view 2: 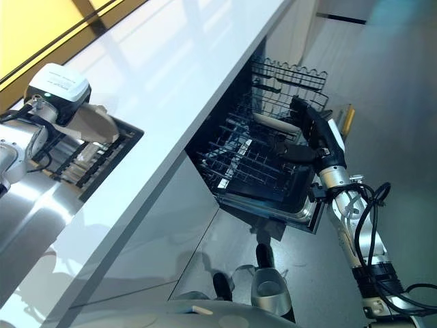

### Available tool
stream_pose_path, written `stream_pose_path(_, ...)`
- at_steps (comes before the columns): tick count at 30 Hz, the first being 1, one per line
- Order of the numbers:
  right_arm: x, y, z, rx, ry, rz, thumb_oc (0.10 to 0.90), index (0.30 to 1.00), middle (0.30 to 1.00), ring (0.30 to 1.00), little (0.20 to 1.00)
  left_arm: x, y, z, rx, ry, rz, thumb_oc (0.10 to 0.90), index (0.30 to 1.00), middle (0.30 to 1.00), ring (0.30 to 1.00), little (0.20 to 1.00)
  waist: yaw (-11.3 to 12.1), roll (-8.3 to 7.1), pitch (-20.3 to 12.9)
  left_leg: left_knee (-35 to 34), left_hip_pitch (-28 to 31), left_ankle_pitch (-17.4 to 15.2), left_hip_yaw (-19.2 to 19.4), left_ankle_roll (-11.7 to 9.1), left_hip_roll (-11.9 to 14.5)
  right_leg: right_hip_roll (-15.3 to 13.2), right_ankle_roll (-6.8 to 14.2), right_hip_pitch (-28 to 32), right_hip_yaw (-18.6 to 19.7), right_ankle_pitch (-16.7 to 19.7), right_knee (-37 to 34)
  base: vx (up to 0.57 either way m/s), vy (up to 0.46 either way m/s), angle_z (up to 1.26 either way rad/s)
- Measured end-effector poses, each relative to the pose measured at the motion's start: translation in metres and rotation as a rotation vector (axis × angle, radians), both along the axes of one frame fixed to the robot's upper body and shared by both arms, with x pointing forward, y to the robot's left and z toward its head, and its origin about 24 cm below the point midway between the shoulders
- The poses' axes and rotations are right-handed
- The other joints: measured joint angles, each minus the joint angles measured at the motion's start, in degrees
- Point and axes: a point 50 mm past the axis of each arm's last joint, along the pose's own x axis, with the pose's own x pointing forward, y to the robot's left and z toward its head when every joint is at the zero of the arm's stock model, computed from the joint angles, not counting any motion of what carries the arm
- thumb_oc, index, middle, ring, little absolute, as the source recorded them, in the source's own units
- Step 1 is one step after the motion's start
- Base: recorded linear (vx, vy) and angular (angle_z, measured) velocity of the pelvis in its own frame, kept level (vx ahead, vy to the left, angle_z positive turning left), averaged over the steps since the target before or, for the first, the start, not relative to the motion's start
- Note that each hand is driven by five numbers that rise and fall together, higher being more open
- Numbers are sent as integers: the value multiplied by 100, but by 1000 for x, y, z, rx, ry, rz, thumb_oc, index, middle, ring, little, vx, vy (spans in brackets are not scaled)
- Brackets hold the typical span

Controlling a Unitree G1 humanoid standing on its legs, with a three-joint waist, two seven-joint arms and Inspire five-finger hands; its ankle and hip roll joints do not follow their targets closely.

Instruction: Pick up plates and place into dishwasher.

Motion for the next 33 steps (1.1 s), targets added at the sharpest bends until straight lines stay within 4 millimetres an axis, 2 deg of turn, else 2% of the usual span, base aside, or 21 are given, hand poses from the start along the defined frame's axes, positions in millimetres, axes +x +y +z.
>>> stream_pose_path(5,-5,5,34,2,-179,24,800,900,900,900,900,-31,-14,5,-221,-321,-188,100,300,300,300,200,358,-67,-49,2,-27,21,-244,-16,26,-9,1,107,-165,-5,-88,8,-100,26)
stream_pose_path(7,-4,7,39,-2,-196,39,800,900,900,900,900,-40,-19,12,-263,-443,-246,100,300,300,300,200,434,-126,-85,2,-26,30,-377,-19,43,-18,31,170,-197,-30,-88,-6,-108,33)
stream_pose_path(11,-4,10,42,-16,-213,53,800,900,900,900,900,-65,-17,33,-283,-699,-320,100,300,300,300,200,534,-240,-170,2,-16,50,-587,-49,89,-7,63,265,-361,-57,-90,-1,-91,28)
stream_pose_path(16,-5,16,43,-23,-219,95,800,900,900,900,900,-77,-25,46,-303,-853,-415,100,300,300,300,200,699,-333,-261,2,14,88,-826,-91,100,-28,46,419,-489,-184,-90,-4,-94,27)
stream_pose_path(24,-2,61,56,-72,-259,340,800,900,900,900,900,-84,-64,37,-415,-842,-666,100,300,300,300,200,752,-380,-302,3,-41,215,-1127,-181,113,-20,-25,508,-640,-253,-91,-27,-80,20)
stream_pose_path(29,0,76,62,-106,-284,400,800,900,900,900,900,-80,-91,22,-475,-697,-780,100,300,300,300,200,807,-371,-361,1,-91,242,-1258,-250,113,-15,-49,533,-644,-273,-92,-21,-51,18)
stream_pose_path(33,0,84,60,-109,-279,436,800,900,900,900,900,-76,-102,10,-522,-611,-809,100,300,300,300,200,827,-375,-418,1,-116,286,-1289,-227,112,-12,-50,524,-645,-273,-92,-8,-12,5)
